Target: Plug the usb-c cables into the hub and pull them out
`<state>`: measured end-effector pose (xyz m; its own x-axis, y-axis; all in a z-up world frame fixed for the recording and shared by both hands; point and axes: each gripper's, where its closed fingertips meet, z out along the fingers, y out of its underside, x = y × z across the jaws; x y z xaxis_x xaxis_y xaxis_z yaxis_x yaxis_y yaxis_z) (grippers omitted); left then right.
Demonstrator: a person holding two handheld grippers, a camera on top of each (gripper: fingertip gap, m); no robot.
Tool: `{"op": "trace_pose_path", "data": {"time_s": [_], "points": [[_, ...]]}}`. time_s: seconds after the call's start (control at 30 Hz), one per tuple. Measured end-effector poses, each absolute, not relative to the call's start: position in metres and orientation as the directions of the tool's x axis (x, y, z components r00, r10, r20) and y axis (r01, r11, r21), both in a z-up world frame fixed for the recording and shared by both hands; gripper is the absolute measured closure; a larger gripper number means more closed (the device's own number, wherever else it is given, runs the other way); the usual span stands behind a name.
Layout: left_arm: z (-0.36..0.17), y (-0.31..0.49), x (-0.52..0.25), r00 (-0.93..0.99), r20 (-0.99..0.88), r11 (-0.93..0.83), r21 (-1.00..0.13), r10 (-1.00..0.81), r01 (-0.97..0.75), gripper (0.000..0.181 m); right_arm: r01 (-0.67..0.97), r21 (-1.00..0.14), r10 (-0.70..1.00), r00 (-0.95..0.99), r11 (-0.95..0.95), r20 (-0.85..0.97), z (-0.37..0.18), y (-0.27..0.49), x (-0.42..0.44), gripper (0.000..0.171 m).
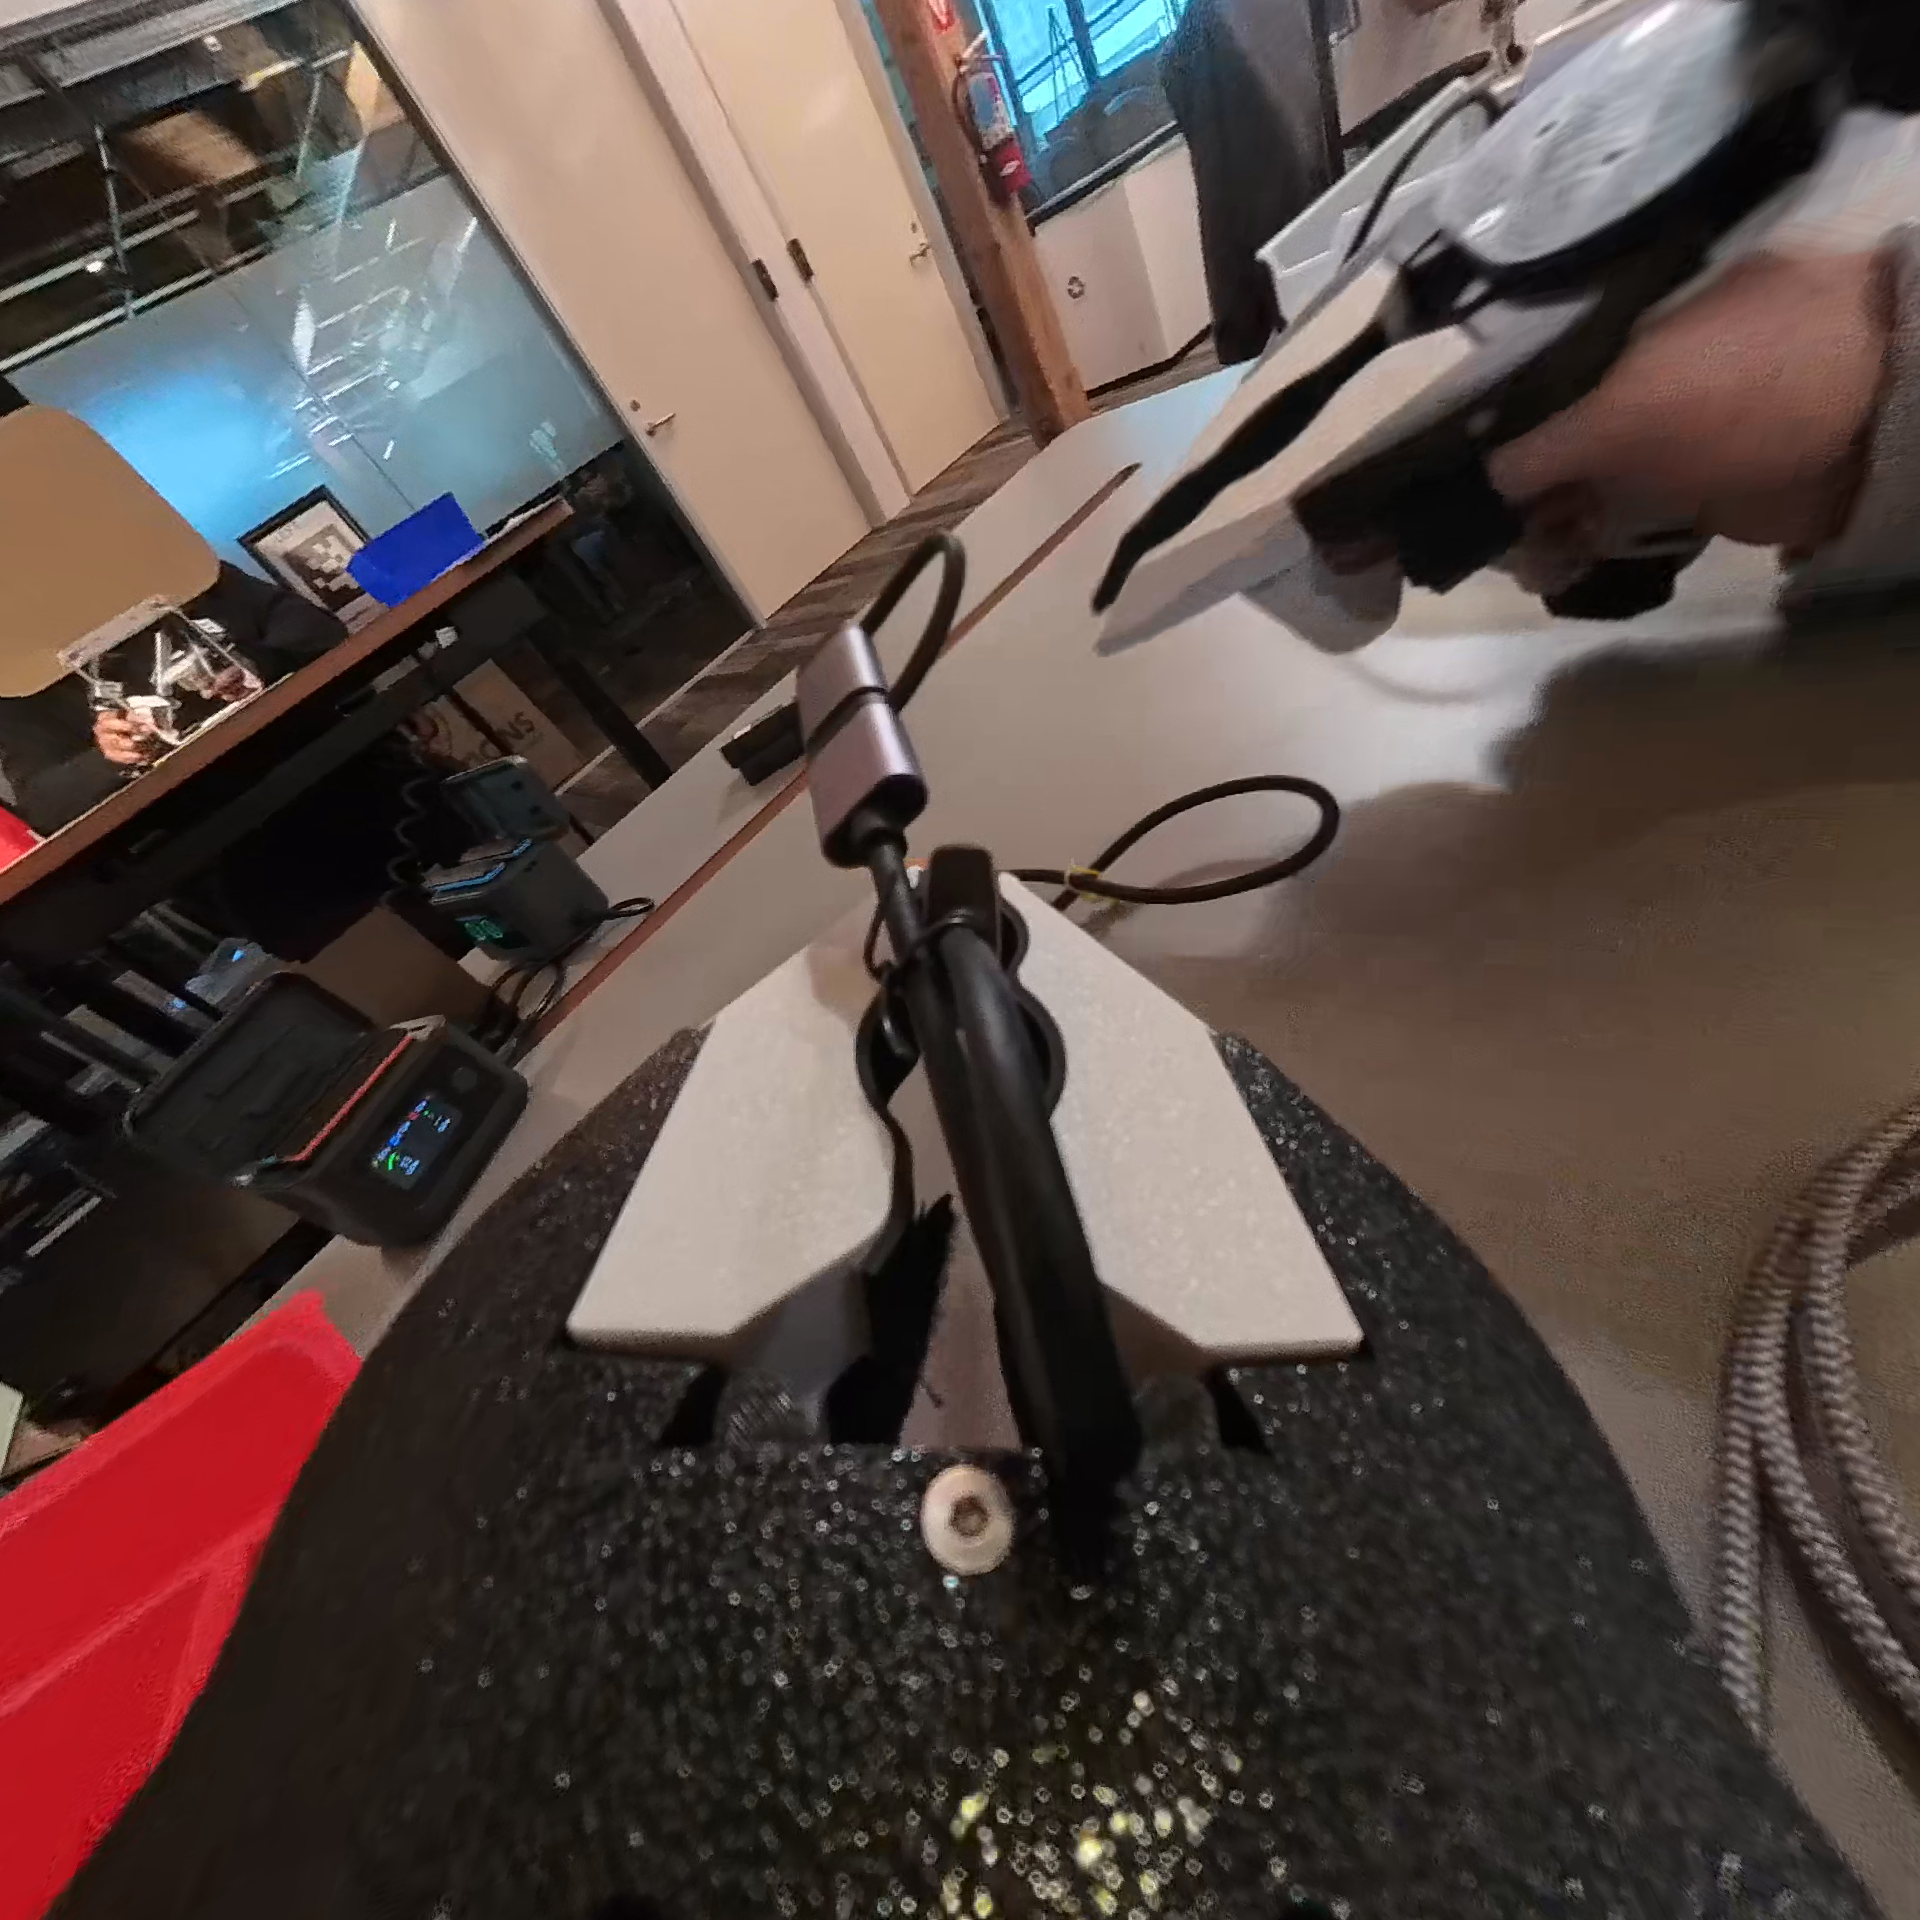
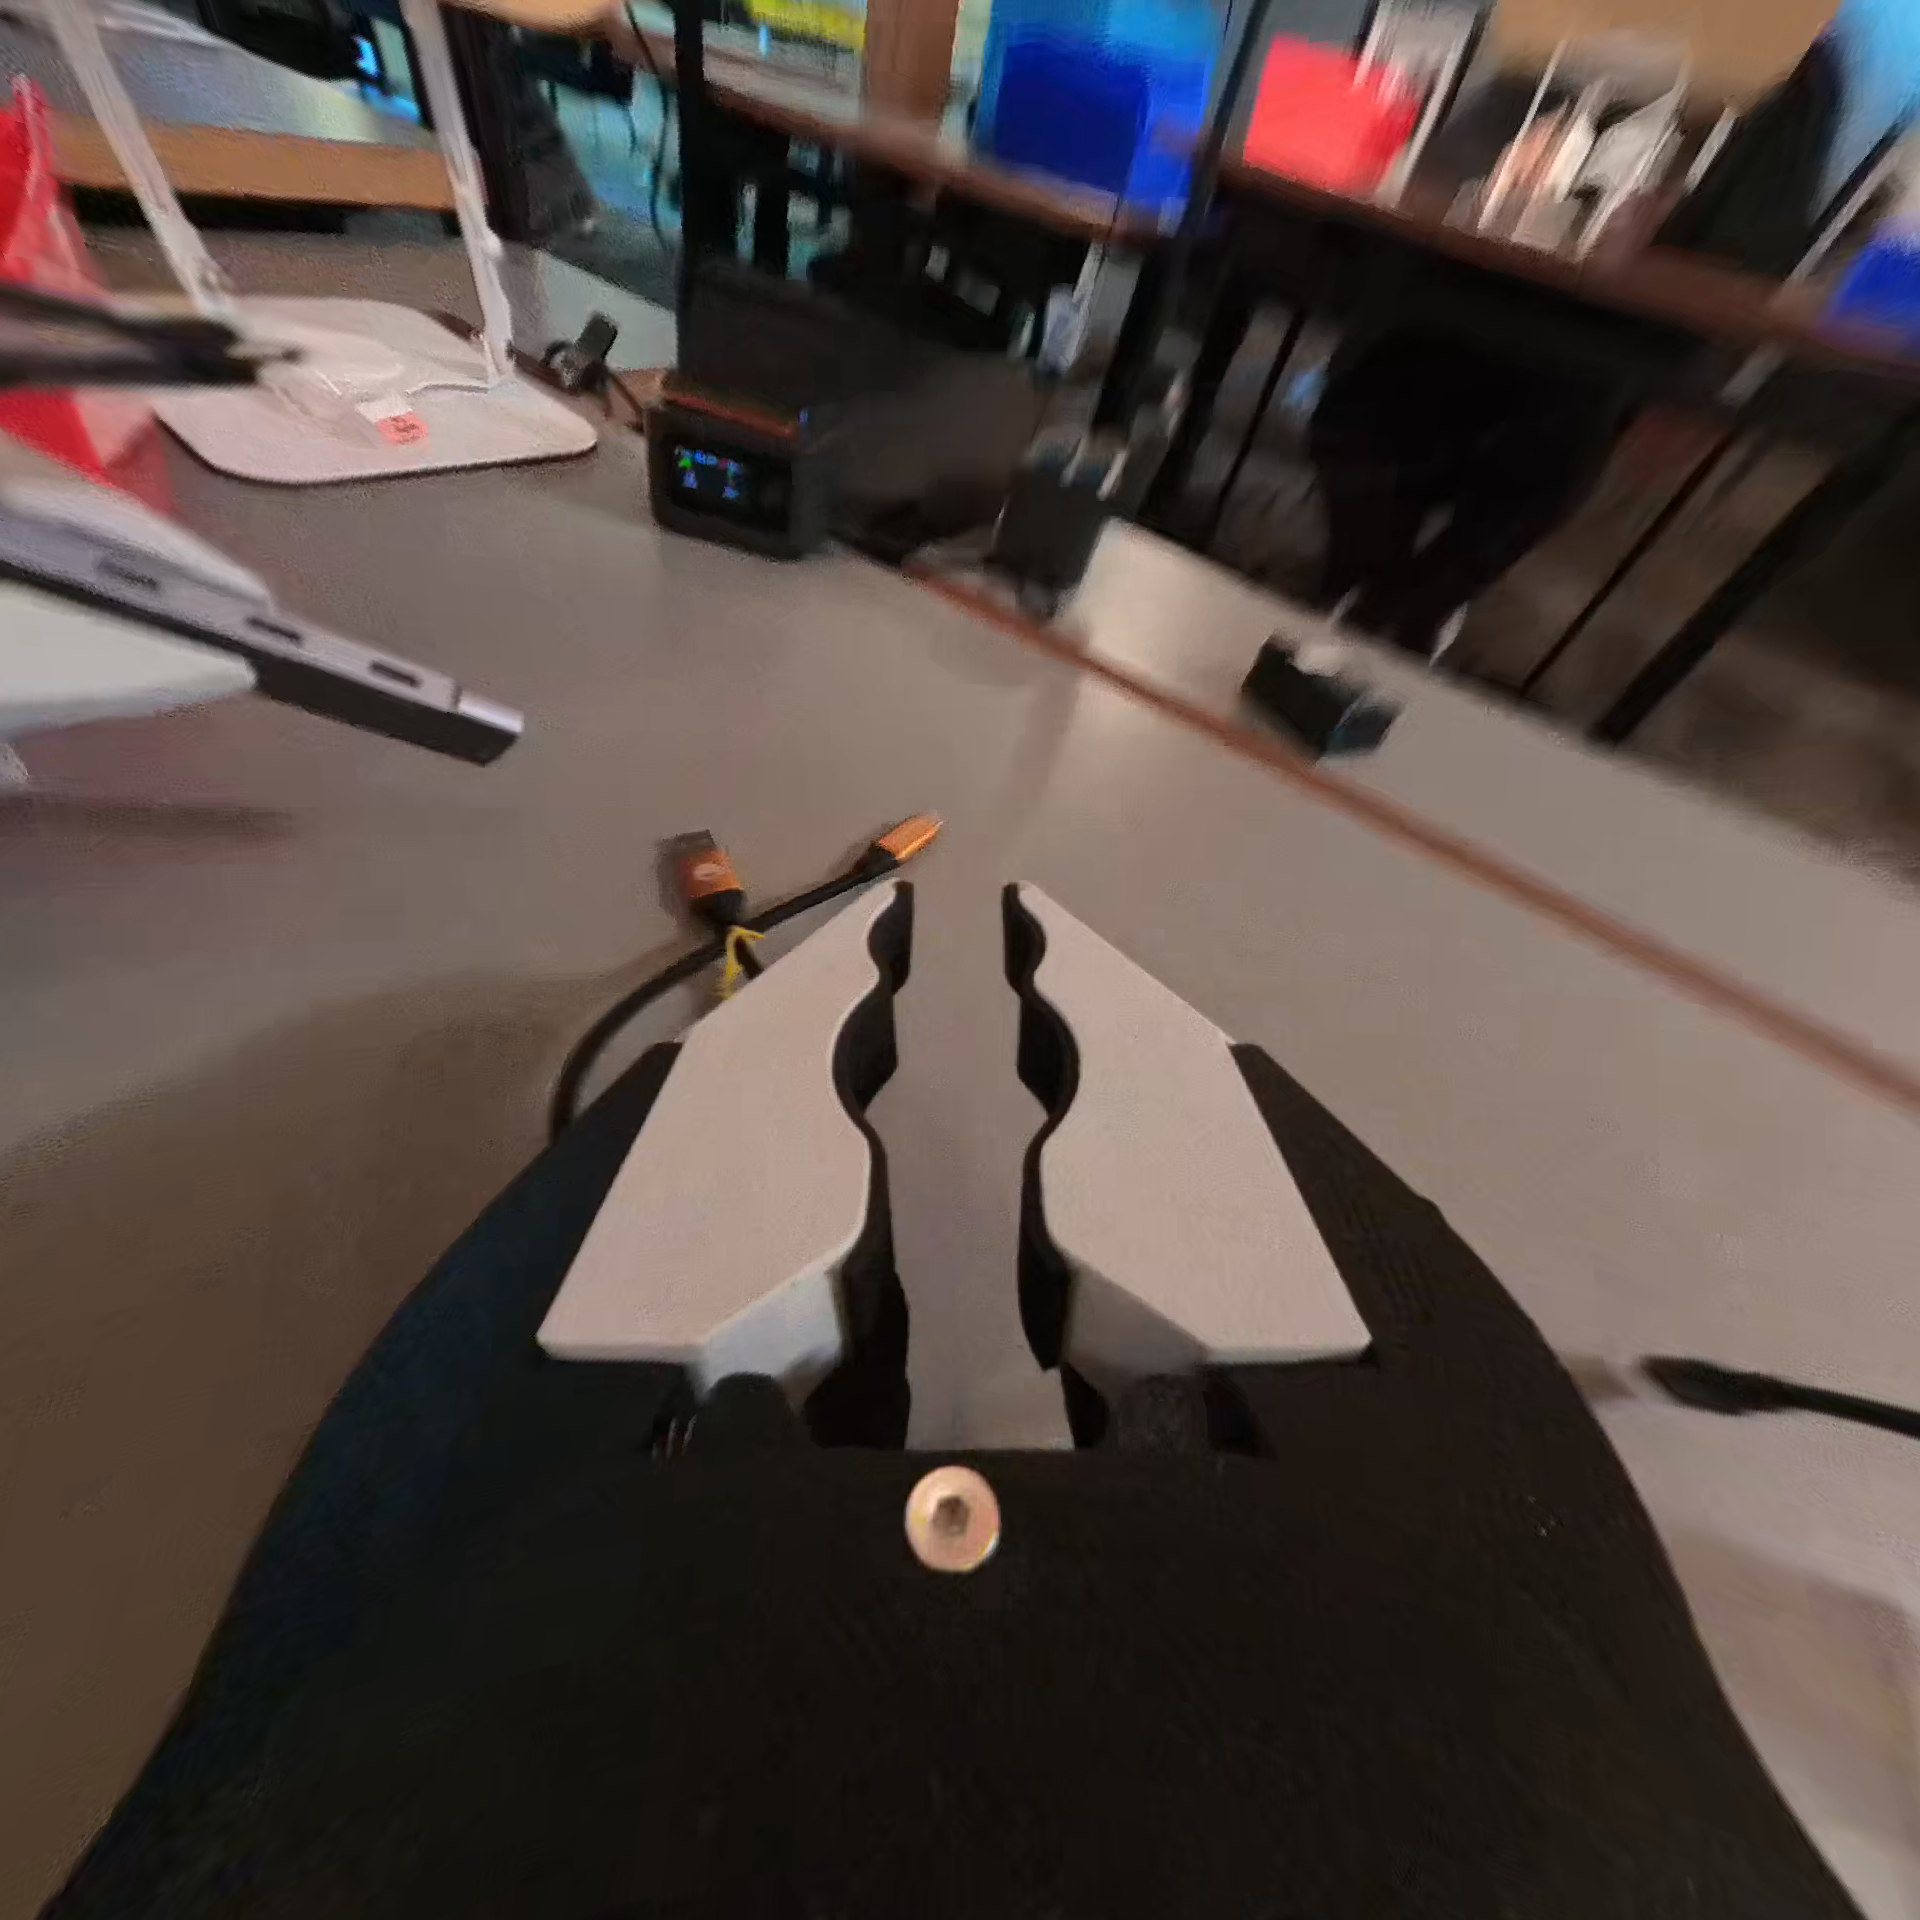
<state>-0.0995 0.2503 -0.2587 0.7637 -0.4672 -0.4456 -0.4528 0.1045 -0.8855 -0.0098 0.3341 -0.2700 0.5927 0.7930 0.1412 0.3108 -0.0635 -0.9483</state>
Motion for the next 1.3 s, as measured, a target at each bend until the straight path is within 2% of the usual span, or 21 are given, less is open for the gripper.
{"op": "trace_pose_path", "data": {"time_s": [0.07,0.1,0.27,0.47,0.57,0.73,0.9,0.97,1.13,1.3], "points": [[-0.257,0.25,-0.1,0.77,-0.429,0.105,-0.895,-0.473,-0.434,0.174,0.291,-0.924,0.838,0.544,-0.248,-0.054,-0.281,0.332,-0.029,0.153],[-0.257,0.25,-0.1,0.771,-0.426,0.106,-0.897,-0.473,-0.43,0.175,0.312,-0.897,0.828,0.553,-0.313,-0.096,-0.29,0.336,-0.034,0.15],[-0.257,0.249,-0.098,0.756,-0.455,0.124,-0.883,-0.472,-0.454,0.175,0.392,-0.797,0.801,0.57,-0.46,-0.182,-0.319,0.343,-0.062,0.136],[-0.256,0.251,-0.095,0.72,-0.53,0.155,-0.839,-0.448,-0.522,0.175,0.565,-0.707,0.801,0.599,-0.425,-0.004,-0.337,0.355,-0.07,0.14],[-0.257,0.25,-0.093,0.701,-0.555,0.165,-0.822,-0.449,-0.545,0.174,0.586,-0.708,0.816,0.578,-0.394,0.024,-0.337,0.355,-0.072,0.163],[-0.26,0.25,-0.094,0.699,-0.532,0.156,-0.835,-0.478,-0.528,0.174,0.656,-0.699,0.911,0.411,-0.285,0.014,-0.328,0.332,-0.057,0.17],[-0.262,0.25,-0.093,0.696,-0.505,0.144,-0.848,-0.51,-0.51,0.175,0.732,-0.674,0.994,0.102,-0.101,-0.039,-0.317,0.272,-0.024,0.169],[-0.266,0.249,-0.089,0.681,-0.501,0.144,-0.847,-0.534,-0.511,0.175,0.758,-0.65,0.999,0.044,-0.047,-0.021,-0.323,0.256,-0.009,0.169],[-0.272,0.244,-0.077,0.63,-0.535,0.165,-0.82,-0.563,-0.548,0.175,0.72,-0.692,0.993,0.029,0.058,0.114,-0.332,0.243,0.003,0.169],[-0.276,0.241,-0.072,0.592,-0.569,0.182,-0.791,-0.571,-0.584,0.173,0.654,-0.756,0.995,0.073,-0.002,0.06,-0.334,0.243,-0.003,0.141]]}}
